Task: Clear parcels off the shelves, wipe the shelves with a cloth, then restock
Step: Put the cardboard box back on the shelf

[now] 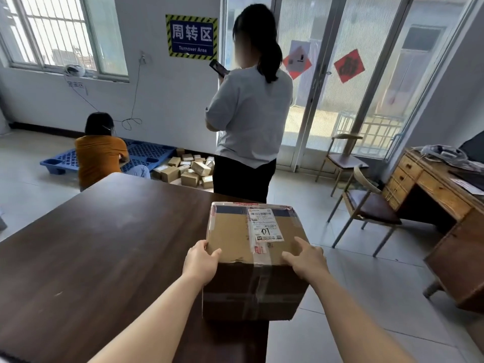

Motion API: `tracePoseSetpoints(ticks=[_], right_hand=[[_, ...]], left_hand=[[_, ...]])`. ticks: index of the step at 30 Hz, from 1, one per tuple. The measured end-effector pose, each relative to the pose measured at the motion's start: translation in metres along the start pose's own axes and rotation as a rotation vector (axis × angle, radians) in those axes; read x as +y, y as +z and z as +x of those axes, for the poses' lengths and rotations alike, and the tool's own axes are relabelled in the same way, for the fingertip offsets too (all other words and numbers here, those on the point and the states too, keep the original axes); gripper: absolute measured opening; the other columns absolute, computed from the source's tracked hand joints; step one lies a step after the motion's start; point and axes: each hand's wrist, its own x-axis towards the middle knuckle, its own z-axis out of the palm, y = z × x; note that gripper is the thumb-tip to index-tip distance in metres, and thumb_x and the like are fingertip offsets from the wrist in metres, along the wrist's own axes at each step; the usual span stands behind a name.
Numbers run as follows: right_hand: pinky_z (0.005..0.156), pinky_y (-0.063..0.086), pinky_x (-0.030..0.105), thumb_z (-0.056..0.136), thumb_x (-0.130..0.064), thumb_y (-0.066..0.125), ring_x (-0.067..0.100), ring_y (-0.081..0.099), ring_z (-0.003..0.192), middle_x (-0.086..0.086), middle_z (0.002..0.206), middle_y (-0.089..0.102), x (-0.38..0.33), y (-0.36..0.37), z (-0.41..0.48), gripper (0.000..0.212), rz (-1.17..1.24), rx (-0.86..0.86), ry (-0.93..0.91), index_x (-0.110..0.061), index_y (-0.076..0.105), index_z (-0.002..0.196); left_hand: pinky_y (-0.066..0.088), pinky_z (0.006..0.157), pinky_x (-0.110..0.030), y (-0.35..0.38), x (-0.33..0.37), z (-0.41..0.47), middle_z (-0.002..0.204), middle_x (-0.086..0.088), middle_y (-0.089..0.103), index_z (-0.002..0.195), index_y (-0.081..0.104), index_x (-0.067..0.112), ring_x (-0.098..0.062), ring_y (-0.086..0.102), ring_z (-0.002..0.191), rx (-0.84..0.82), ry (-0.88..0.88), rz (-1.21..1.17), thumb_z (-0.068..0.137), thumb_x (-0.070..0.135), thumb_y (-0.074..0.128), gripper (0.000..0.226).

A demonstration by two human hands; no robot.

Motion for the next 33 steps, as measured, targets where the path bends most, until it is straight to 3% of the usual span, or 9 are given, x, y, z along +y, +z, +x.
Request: tracePoseSetpoints(ticks=[5,12,19,21,25,33], right_hand=[[0.105,0.042,0.041,0.088,-0.047,0.060,0.029,0.047,0.120,0.011,0.137,0.036,0.010,0.006,0.004,0.067,0.118,-0.028,-0.024,-0.029,0.032,0.147],[0.104,0.041,0.038,0.084,-0.046,0.066,0.028,0.046,0.121,0.009,0.133,0.036,0.011,0.010,0.004,0.071,0.160,0.008,-0.095,-0.027,0.035,0.145],[0.106,0.039,0.040,0.086,-0.046,0.065,0.029,0.039,0.126,0.008,0.134,0.032,-0.010,0.021,-0.001,0.066,0.166,0.007,-0.202,-0.030,0.036,0.143],[0.106,0.039,0.041,0.086,-0.046,0.064,0.029,0.039,0.126,0.008,0.134,0.032,-0.018,0.025,-0.003,0.063,0.172,-0.009,-0.232,-0.031,0.038,0.142],[0.109,0.037,0.043,0.088,-0.047,0.062,0.031,0.038,0.127,0.009,0.136,0.032,-0.041,0.036,-0.012,0.056,0.169,-0.036,-0.316,-0.033,0.044,0.139],[0.111,0.030,0.037,0.083,-0.051,0.066,0.031,0.038,0.129,0.010,0.138,0.034,-0.109,0.054,-0.047,0.049,0.214,-0.070,-0.477,-0.034,0.058,0.129]], left_hand=[[0.044,0.093,-0.031,0.008,-0.005,0.003,0.126,-0.006,0.058,0.136,0.046,0.009,-0.022,0.056,0.112,0.004,-0.032,-0.026,0.091,0.030,0.061,0.052],[0.045,0.070,-0.025,0.010,-0.016,0.005,0.122,-0.001,0.054,0.139,0.040,0.015,-0.016,0.053,0.095,0.015,-0.126,-0.175,0.088,0.034,0.064,0.059],[0.042,0.053,-0.022,-0.010,-0.027,-0.001,0.102,0.001,0.054,0.136,0.039,0.015,-0.013,0.056,0.083,0.061,-0.244,-0.347,0.083,0.030,0.070,0.063],[0.047,0.059,-0.026,-0.021,-0.029,-0.006,0.108,-0.002,0.054,0.136,0.038,0.017,-0.017,0.057,0.089,0.087,-0.254,-0.351,0.082,0.034,0.070,0.065],[0.052,0.091,-0.044,-0.050,-0.038,-0.019,0.120,-0.007,0.054,0.135,0.040,0.018,-0.027,0.054,0.108,0.176,-0.263,-0.327,0.075,0.042,0.074,0.073],[0.047,0.097,-0.048,-0.125,-0.056,-0.054,0.125,-0.008,0.050,0.135,0.039,0.020,-0.029,0.048,0.116,0.356,-0.247,-0.384,0.065,0.048,0.081,0.086]])
